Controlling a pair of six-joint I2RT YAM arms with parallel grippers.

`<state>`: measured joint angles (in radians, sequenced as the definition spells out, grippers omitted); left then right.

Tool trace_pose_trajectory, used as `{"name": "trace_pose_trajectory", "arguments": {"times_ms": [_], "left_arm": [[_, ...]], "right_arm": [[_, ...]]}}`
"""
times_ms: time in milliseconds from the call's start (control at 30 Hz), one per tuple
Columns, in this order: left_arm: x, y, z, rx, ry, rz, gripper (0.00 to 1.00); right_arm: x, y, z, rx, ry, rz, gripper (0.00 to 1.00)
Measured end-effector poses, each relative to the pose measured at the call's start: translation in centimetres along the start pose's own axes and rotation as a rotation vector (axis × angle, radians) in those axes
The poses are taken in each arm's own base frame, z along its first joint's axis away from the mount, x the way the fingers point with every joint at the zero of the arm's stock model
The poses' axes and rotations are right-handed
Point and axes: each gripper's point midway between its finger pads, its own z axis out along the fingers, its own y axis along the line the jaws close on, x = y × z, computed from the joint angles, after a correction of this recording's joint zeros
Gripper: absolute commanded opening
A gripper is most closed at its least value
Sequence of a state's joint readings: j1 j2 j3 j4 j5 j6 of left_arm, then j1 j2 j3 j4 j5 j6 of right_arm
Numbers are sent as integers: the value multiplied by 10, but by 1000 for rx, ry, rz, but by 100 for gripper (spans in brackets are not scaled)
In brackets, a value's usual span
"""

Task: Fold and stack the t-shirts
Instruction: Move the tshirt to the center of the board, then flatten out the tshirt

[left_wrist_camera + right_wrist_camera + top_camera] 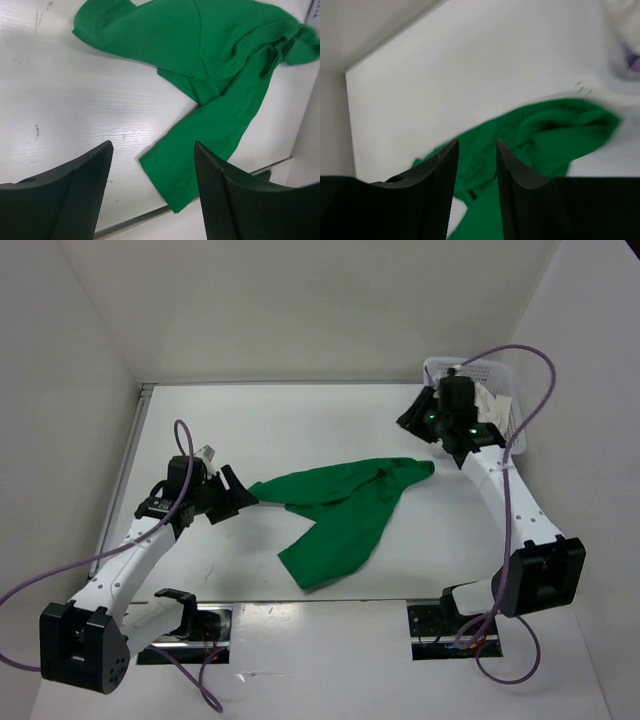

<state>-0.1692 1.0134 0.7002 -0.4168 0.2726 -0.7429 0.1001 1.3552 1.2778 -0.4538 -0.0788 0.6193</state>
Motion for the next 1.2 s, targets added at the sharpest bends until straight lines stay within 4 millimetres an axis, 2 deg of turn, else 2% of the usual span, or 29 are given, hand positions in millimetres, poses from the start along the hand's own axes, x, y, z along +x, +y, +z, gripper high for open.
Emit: {"name": "trace_pose_trajectory", "arguments": {"times_ms": [33, 133, 167, 267, 300, 367, 433, 467, 533, 567, 633, 700, 867, 933, 1067, 1200], "left_arm": [[-1, -1, 1, 3, -2, -10, 73], [-3, -5, 6, 18, -5, -22, 73], [-3, -5, 6, 23, -2, -23, 73], [2, -4, 8, 34, 1, -36, 71], [6, -2, 9, 33, 7, -41, 71], [17, 5, 8, 31, 20, -63, 70], [26, 9, 6, 33, 27, -81, 70], [30, 10, 4, 34, 31, -95, 68], [35, 10, 0, 42, 32, -119, 68], [36, 9, -1, 48, 29, -126, 68], [38, 6, -4, 67, 20, -149, 68], [42, 4, -5, 86, 22, -170, 68], [68, 15, -5, 92, 56, -224, 67], [71, 17, -7, 90, 57, -239, 67], [70, 14, -9, 102, 46, -245, 67], [73, 17, -9, 108, 42, -259, 67]], "right_arm": [[16, 9, 1, 3, 33, -44, 44], [65, 48, 2, -56, 142, -189, 16], [77, 59, 2, -84, 168, -220, 11], [117, 85, 5, -170, 269, -293, 8], [129, 90, 10, -182, 299, -311, 9], [164, 100, 25, -196, 376, -369, 20], [207, 110, 39, -208, 455, -439, 28], [233, 115, 45, -217, 500, -484, 36], [279, 123, 51, -240, 576, -567, 45], [297, 128, 51, -257, 603, -599, 54], [323, 138, 49, -299, 644, -645, 64], [330, 150, 49, -341, 655, -667, 71], [323, 196, 63, -434, 593, -694, 77], [325, 210, 70, -456, 571, -707, 79], [343, 221, 84, -474, 580, -733, 82], [362, 222, 99, -468, 611, -774, 82]]}}
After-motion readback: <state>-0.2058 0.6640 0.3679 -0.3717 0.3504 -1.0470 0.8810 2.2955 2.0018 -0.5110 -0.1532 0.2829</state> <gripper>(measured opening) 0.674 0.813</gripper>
